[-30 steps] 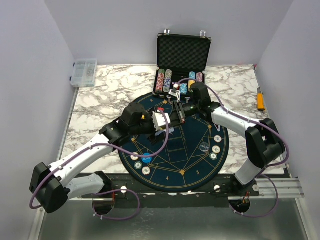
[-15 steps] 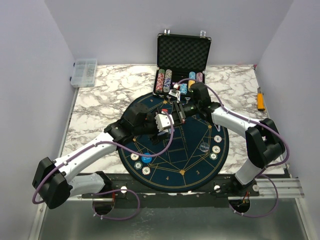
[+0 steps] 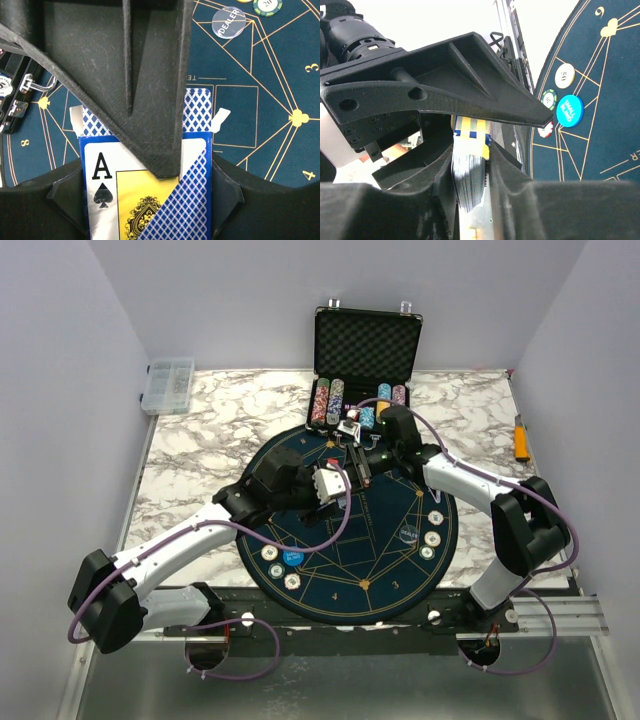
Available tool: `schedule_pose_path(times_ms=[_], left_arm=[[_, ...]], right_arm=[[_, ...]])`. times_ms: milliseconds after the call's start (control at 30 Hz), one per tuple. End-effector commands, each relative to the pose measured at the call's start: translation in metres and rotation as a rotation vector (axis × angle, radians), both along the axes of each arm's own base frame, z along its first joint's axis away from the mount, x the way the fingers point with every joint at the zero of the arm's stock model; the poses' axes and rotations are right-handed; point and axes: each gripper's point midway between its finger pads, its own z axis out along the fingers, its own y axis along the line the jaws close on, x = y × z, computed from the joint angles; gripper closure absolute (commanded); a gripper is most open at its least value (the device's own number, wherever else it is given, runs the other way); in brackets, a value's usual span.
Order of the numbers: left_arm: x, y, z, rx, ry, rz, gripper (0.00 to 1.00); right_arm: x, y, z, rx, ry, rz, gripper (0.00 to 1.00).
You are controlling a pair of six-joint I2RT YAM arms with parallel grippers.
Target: Distribute texas hold em gaming equipment
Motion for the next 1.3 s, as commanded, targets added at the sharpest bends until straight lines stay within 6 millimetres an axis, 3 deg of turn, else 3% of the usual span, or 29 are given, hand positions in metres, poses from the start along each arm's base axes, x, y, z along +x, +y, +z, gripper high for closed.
schedule_pose_path(times_ms=[0, 67, 167, 500, 667, 800, 1000, 1067, 1133, 1267], left_arm=[[-0.006, 0.005, 0.002, 0.012, 0.007, 0.003, 0.98], [-0.009, 0.009, 0.003, 0.001, 0.011, 0.011, 1.0], [-0.014, 0.012, 0.005, -0.018, 0.019, 0.016, 1.0], [-0.015, 0.013, 0.011, -0.046, 0.022, 0.029, 1.0], [-0.011, 0.017, 0.014, -0.057, 0.027, 0.051, 1.0], [-0.009, 0.021, 0.016, -0.059, 0.02, 0.059, 1.0], [-0.012, 0.025, 0.013, -0.047, 0.008, 0.05, 1.0], [-0.012, 0.024, 0.013, -0.045, 0.007, 0.048, 1.0], [-0.011, 0.024, 0.014, -0.047, 0.008, 0.048, 1.0], [-0.009, 0.022, 0.017, -0.049, 0.004, 0.047, 1.0]], right_arm=[[-0.006, -0.004, 0.014, 0.001, -0.032, 0.045, 0.55], [-0.003, -0.007, 0.013, -0.034, -0.074, 0.028, 0.39], [-0.001, -0.011, 0.013, -0.053, -0.085, 0.01, 0.3], [0.004, -0.008, 0.007, -0.047, -0.064, 0.012, 0.31], [0.007, -0.014, -0.008, -0.127, -0.108, -0.006, 0.38], [0.013, -0.02, -0.015, -0.181, -0.141, -0.041, 0.49], [0.018, -0.023, -0.005, -0.153, -0.141, -0.046, 0.53], [0.015, -0.022, 0.005, -0.111, -0.155, -0.025, 0.49], [0.012, -0.02, 0.014, -0.068, -0.148, -0.01, 0.38], [0.01, -0.018, 0.018, -0.053, -0.12, 0.0, 0.27]])
